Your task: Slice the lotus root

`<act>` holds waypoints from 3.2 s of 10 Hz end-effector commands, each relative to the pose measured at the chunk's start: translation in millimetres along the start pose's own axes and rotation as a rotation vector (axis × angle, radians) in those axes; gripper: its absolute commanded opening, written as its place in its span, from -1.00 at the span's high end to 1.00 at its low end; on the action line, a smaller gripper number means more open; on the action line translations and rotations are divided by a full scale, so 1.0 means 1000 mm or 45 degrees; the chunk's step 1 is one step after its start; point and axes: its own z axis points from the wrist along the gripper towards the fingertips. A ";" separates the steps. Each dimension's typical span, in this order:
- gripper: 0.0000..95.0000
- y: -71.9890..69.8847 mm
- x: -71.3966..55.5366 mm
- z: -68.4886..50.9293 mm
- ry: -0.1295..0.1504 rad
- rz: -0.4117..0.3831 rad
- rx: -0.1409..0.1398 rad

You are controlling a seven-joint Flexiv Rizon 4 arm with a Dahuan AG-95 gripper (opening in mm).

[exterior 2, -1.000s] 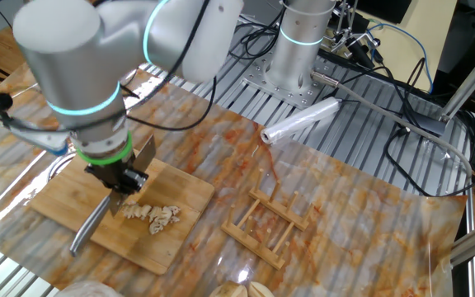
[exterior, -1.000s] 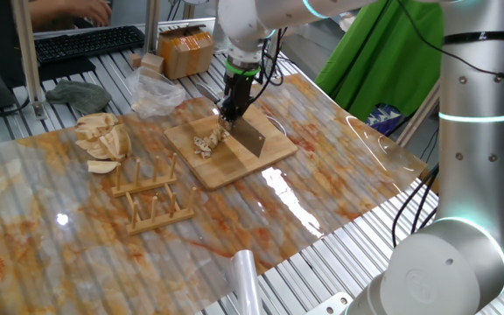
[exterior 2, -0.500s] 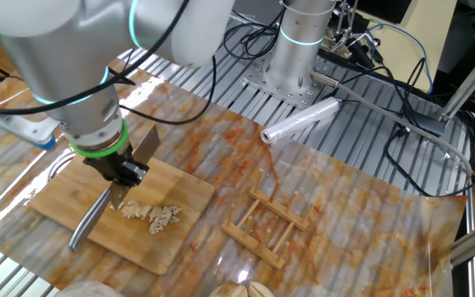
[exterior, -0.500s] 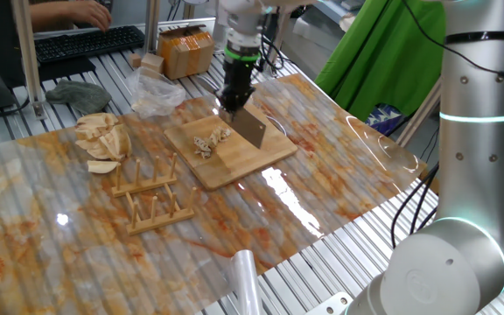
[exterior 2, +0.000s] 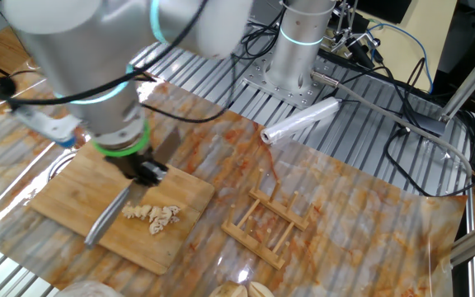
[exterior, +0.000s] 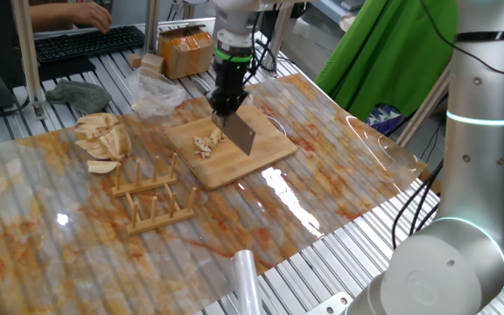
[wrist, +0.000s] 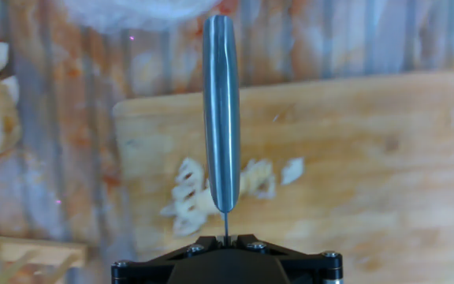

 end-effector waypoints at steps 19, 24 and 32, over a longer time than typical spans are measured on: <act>1.00 0.163 0.090 0.001 -0.119 0.208 -0.008; 1.00 0.168 0.076 0.024 -0.143 0.179 -0.017; 1.00 0.169 0.068 0.080 -0.173 0.163 -0.031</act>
